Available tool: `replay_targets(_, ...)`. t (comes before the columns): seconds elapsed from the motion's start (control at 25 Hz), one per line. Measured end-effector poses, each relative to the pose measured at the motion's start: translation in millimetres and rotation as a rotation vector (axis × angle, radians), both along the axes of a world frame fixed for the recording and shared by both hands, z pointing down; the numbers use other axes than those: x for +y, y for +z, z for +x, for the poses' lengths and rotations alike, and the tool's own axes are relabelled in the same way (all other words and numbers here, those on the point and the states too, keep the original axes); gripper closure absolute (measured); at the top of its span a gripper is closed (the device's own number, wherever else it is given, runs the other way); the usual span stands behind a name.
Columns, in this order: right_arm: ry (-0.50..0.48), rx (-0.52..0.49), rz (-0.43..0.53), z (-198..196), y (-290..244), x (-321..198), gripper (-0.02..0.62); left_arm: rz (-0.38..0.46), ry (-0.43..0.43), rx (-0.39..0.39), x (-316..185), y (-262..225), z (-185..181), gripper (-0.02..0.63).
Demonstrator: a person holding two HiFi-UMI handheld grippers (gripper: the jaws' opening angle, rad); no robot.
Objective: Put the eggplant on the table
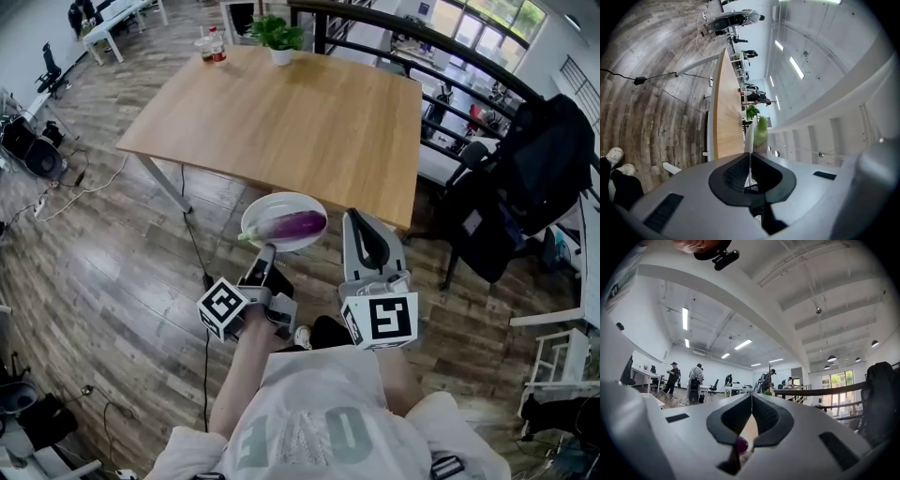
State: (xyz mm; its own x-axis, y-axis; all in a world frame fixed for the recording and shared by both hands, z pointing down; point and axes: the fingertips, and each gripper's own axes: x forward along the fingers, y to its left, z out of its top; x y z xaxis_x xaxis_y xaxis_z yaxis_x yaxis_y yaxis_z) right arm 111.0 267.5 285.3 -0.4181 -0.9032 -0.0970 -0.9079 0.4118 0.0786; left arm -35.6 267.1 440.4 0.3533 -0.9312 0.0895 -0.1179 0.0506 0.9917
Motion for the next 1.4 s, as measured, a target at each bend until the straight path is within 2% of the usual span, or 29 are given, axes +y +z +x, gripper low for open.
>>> replay_targets(0.4,-0.007,0.013,0.008,-11.3,1.7,-26.7,0.575,0.007,-0.01,0.001,-22.9,-0.8,-18.4,0.588)
replay_targets(0.8,-0.03,-0.031,0.012,-23.1,9.7,-76.7,0.575,0.004,-0.025,-0.002,-69.9,5.6,-32.7,0.588)
replay_targets(1.2,-0.03,-0.02,-0.011,-26.8,12.6,-172.4,0.575,-0.003,-0.04,0.002,-152.1,11.0,-41.2,0.588)
replay_targets(1.4,-0.028,0.001,-0.028,-29.2,15.0,-225.2,0.576,-0.008,-0.015,0.058,-199.5,19.8,-37.7,0.588)
